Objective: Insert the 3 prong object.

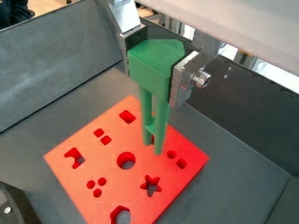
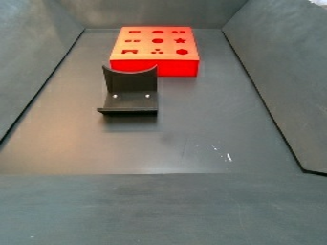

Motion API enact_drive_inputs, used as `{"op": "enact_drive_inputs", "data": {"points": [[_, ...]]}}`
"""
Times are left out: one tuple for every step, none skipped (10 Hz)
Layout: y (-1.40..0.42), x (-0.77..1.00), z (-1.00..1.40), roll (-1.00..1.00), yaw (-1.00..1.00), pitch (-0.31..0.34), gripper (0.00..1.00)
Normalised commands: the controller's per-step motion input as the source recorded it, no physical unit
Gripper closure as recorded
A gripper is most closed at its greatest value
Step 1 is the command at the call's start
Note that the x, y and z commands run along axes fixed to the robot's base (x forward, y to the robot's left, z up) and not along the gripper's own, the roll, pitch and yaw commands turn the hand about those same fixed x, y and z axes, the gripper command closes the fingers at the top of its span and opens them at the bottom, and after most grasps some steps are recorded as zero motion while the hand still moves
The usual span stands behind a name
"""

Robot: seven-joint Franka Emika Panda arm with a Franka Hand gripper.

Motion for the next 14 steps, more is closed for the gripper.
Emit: {"op": "enact_drive_inputs", "data": {"points": [[0.14,0.14,-0.38,-0.06,0.0,-0.071,1.0],[0.64,0.5,-0.61,-0.07,-0.09,-0.046,1.0],[0.61,0.9,-0.81,0.0,-0.12,0.0,1.0],[0.55,0.86,-0.81,0.0,-0.18,0.014,1.0],[0.61,0.83,-0.71,0.0,-0.17,0.0,1.0],[0.58,0.69,-0.74,0.0,-0.18,0.0,1.0],[0.24,0.67,-0.32,0.08,-0.19,0.019,1.0],[0.11,0.39,0.0,0.15,-0.19,0.059,1.0],[0.14,0.4,0.0,0.17,-0.2,0.074,1.0],[0.19,0.29,0.0,0.2,-0.17,0.099,1.0],[0.12,0.11,-0.11,0.28,-0.04,0.111,1.0],[0.01,0.0,-0.36,0.24,0.07,0.016,1.0],[0.09,-0.05,-0.42,0.14,0.1,0.0,1.0],[0.15,-0.19,-0.36,0.06,0.08,-0.009,1.0]]}}
